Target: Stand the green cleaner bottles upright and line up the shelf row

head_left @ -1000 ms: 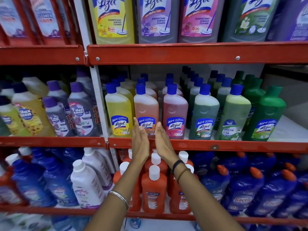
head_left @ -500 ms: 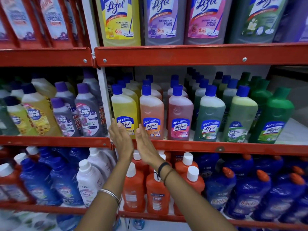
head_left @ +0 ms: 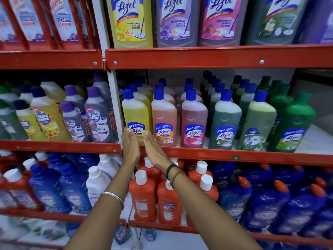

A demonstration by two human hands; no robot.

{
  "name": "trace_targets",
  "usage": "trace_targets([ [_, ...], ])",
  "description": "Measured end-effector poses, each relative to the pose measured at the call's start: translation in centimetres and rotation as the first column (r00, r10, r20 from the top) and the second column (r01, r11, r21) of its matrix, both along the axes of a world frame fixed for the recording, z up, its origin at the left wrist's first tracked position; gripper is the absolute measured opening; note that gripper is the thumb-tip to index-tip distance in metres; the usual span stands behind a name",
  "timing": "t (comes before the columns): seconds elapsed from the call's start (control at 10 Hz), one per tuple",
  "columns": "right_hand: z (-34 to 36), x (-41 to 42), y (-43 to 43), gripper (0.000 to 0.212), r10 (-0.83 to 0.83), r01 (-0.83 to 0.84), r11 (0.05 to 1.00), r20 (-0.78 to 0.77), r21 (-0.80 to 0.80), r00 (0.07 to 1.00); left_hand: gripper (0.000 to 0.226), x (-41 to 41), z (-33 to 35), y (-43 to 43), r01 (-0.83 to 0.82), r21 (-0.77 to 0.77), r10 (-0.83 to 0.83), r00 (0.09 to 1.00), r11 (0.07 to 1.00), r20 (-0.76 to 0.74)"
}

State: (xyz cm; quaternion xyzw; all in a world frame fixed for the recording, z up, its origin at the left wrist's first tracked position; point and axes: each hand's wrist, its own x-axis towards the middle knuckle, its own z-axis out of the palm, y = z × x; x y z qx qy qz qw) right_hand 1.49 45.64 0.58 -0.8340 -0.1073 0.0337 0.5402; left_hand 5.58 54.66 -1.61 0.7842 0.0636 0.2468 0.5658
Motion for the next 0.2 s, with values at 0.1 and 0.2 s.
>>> trace_targets([
  [0.1, 0.0, -0.5, -0.6, 0.082, 0.030, -0.030, 1.000, 0.015, -0.006, 0.999, 0.063, -0.5, 0.2, 0.1, 0.021, 0.027, -0.021, 1.000, 0.999, -0.004],
  [0.2, 0.9, -2.0, -2.9, 0.072, 0.026, -0.029, 0.998, 0.063, 0.051, 0.998, 0.068, -1.3, 0.7, 0.0, -0.038, 0.038, 0.037, 0.999, 0.999, 0.024],
])
